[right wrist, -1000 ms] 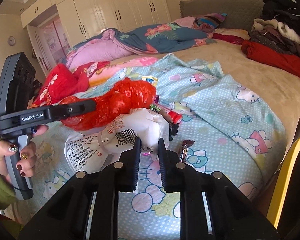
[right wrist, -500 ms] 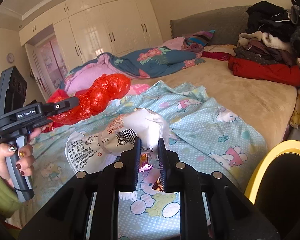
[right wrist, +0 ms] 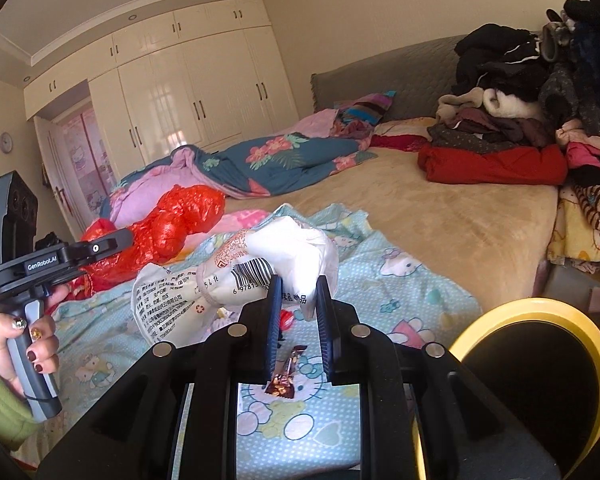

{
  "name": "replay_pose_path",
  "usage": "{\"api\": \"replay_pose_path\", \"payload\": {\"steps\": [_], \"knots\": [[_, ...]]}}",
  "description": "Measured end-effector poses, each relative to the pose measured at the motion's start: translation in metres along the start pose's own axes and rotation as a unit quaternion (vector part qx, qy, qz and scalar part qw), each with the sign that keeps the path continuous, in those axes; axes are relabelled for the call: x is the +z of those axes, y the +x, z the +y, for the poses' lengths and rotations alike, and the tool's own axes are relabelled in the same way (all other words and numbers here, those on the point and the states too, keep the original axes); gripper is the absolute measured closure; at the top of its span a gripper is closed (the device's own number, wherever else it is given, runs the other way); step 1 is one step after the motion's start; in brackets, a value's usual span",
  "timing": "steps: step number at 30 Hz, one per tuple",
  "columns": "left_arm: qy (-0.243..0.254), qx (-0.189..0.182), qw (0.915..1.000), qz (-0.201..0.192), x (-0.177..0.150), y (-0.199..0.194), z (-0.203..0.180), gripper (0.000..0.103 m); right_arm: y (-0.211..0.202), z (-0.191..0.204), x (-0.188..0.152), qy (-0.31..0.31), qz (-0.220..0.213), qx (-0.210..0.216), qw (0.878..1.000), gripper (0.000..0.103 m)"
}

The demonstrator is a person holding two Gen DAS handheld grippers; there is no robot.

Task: Collect trash
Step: 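Lift both held bags and carry them over the yellow-rimmed bin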

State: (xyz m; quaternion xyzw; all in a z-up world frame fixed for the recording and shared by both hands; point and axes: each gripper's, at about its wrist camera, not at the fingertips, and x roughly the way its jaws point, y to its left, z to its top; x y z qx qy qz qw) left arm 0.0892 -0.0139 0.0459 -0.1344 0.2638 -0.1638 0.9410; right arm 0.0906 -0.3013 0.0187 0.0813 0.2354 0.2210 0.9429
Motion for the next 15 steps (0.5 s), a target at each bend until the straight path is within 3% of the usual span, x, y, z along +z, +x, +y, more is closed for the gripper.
{"api": "replay_pose_path", "payload": {"steps": [15], "knots": [[0.023, -0.019, 0.9995, 0.011, -0.005, 0.011, -0.039, 0.096, -0.041, -0.043, 0.006, 0.04, -0.018, -0.041, 0.998, 0.086]]}}
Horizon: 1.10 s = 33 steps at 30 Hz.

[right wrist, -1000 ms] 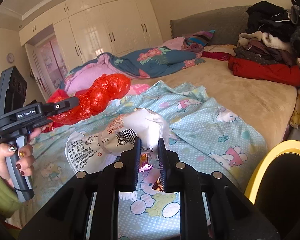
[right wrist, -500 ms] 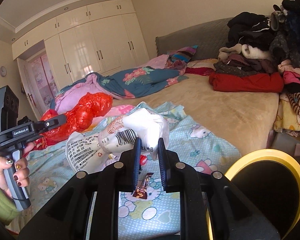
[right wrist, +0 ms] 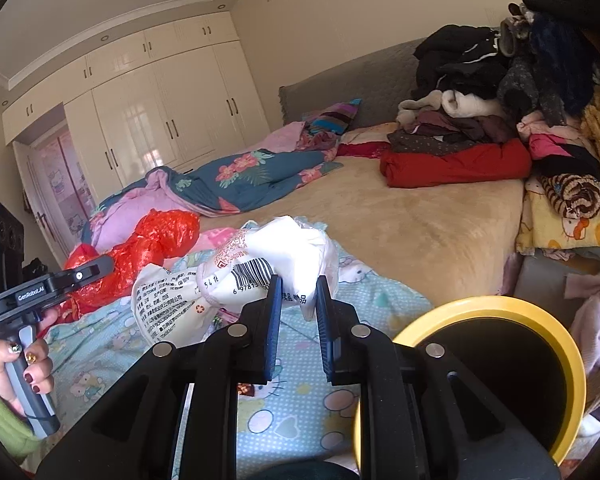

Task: Collect trash
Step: 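Lift both held bags and carry them over the yellow-rimmed bin, then open the right tool to drop the white bag while the left tool drops the red bag into the bin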

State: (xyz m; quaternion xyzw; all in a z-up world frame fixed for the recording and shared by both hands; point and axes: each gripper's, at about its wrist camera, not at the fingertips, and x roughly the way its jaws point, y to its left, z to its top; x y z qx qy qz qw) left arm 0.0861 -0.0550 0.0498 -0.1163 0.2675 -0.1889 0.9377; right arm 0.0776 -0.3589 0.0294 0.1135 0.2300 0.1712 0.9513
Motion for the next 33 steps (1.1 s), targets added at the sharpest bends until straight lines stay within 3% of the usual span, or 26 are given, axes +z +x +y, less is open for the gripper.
{"api": "replay_pose_path", "payload": {"steps": [16, 33], "knots": [[0.022, -0.032, 0.9989, 0.027, -0.015, 0.023, -0.041, 0.096, -0.032, -0.064, 0.004, 0.032, -0.015, -0.075, 0.997, 0.086], [0.048, -0.072, 0.9938, 0.069, -0.041, 0.059, -0.091, 0.096, -0.057, -0.142, -0.008, 0.068, -0.005, -0.196, 0.978, 0.086]]}}
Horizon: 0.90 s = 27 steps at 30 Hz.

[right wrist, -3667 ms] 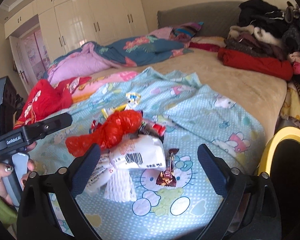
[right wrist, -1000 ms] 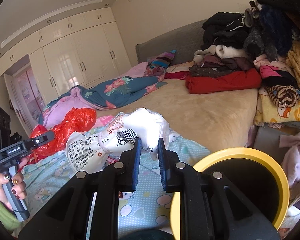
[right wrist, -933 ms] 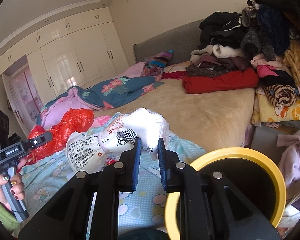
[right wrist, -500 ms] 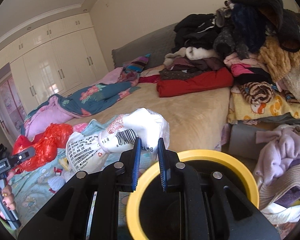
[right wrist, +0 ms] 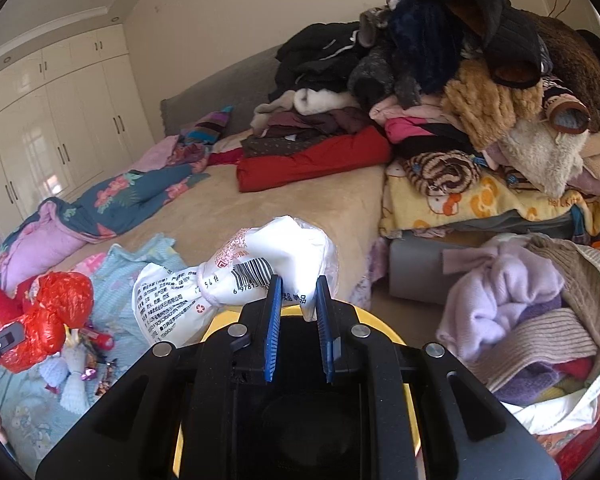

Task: Collect trash
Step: 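Open the right tool to drop the white bag while the left tool drops the red bag into the bin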

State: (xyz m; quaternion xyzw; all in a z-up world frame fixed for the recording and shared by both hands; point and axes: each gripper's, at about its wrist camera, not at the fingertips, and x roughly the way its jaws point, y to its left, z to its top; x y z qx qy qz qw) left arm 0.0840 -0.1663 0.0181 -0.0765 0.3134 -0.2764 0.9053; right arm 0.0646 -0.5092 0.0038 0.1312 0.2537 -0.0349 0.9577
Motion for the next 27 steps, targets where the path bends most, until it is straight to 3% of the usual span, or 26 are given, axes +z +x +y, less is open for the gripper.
{"api": "replay_pose_path", "payload": {"steps": [17, 22, 24, 25, 26, 27], "knots": [[0.037, -0.03, 0.9962, 0.073, -0.033, 0.062, -0.041, 0.096, 0.019, -0.021, -0.01, -0.03, 0.028, -0.099, 0.994, 0.086], [0.058, -0.044, 0.992, 0.103, -0.049, 0.082, -0.057, 0.096, 0.024, -0.02, -0.012, -0.042, 0.024, -0.1, 0.994, 0.084], [0.065, -0.044, 0.9907, 0.111, -0.053, 0.089, -0.062, 0.096, 0.022, -0.02, -0.011, -0.037, 0.01, -0.09, 0.995, 0.072], [0.067, -0.045, 0.9901, 0.115, -0.056, 0.092, -0.065, 0.096, 0.02, -0.02, -0.011, -0.032, 0.002, -0.081, 0.996, 0.049], [0.067, -0.048, 0.9896, 0.118, -0.058, 0.094, -0.068, 0.094, 0.019, -0.021, -0.011, -0.027, -0.003, -0.077, 0.997, 0.038], [0.065, -0.049, 0.9895, 0.119, -0.06, 0.096, -0.069, 0.077, 0.017, -0.021, -0.01, -0.02, -0.011, -0.075, 0.997, 0.032]]}}
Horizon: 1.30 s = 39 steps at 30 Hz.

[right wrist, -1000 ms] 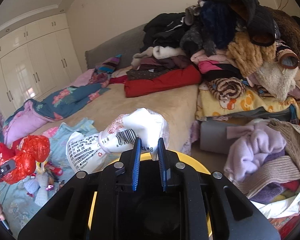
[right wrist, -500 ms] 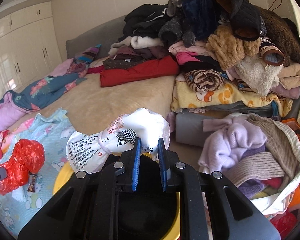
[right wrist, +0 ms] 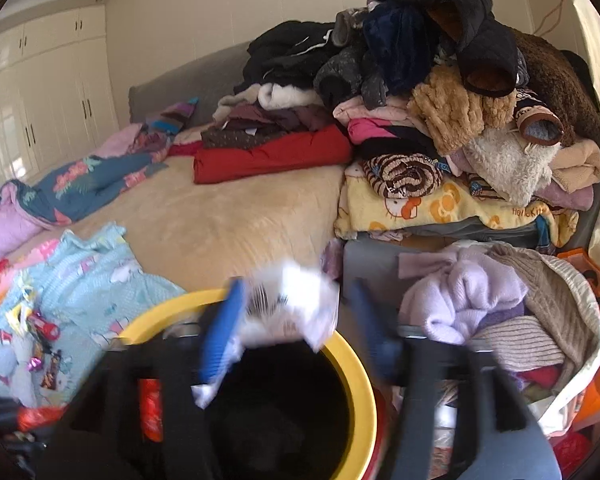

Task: Collect trash
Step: 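Open the right tool to drop the white bag while the left tool drops the red bag into the bin, then move both open tools back to the trash pile on the bed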

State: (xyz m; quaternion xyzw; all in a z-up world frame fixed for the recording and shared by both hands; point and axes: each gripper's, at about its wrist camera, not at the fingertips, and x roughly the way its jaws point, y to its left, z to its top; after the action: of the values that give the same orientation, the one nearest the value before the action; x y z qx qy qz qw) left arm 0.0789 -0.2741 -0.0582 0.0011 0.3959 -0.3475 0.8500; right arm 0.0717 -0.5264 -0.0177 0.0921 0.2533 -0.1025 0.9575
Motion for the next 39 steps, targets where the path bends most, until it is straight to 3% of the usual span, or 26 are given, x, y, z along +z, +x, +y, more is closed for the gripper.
{"api": "replay_pose_path", "payload": {"steps": [1, 2, 3, 7, 16, 32, 39], "knots": [[-0.003, 0.001, 1.0, -0.004, -0.001, 0.001, 0.001, 0.059, -0.001, -0.001, 0.0, 0.005, -0.004, 0.006, 1.0, 0.032], [-0.007, 0.009, 0.9998, -0.016, -0.002, -0.001, 0.003, 0.022, -0.001, 0.0, 0.001, 0.006, -0.005, 0.011, 1.0, 0.032], [-0.01, 0.014, 0.9995, -0.026, -0.004, -0.003, 0.004, 0.012, -0.001, 0.002, 0.002, 0.005, -0.006, 0.014, 1.0, 0.032], [-0.029, 0.032, 0.9971, -0.063, -0.005, -0.019, 0.016, 0.011, -0.003, 0.013, 0.003, -0.004, -0.014, 0.037, 0.999, 0.029], [-0.044, 0.075, 0.9909, -0.102, -0.004, -0.044, 0.035, 0.011, -0.006, 0.048, 0.002, 0.011, -0.016, 0.131, 0.991, 0.026], [-0.092, 0.14, 0.9737, -0.155, -0.002, -0.091, 0.087, 0.011, -0.011, 0.1, -0.013, -0.03, -0.01, 0.147, 0.989, 0.024], [-0.112, 0.162, 0.9654, -0.171, -0.001, -0.109, 0.114, 0.011, -0.016, 0.125, -0.021, -0.032, 0.001, 0.172, 0.985, 0.022]]}}
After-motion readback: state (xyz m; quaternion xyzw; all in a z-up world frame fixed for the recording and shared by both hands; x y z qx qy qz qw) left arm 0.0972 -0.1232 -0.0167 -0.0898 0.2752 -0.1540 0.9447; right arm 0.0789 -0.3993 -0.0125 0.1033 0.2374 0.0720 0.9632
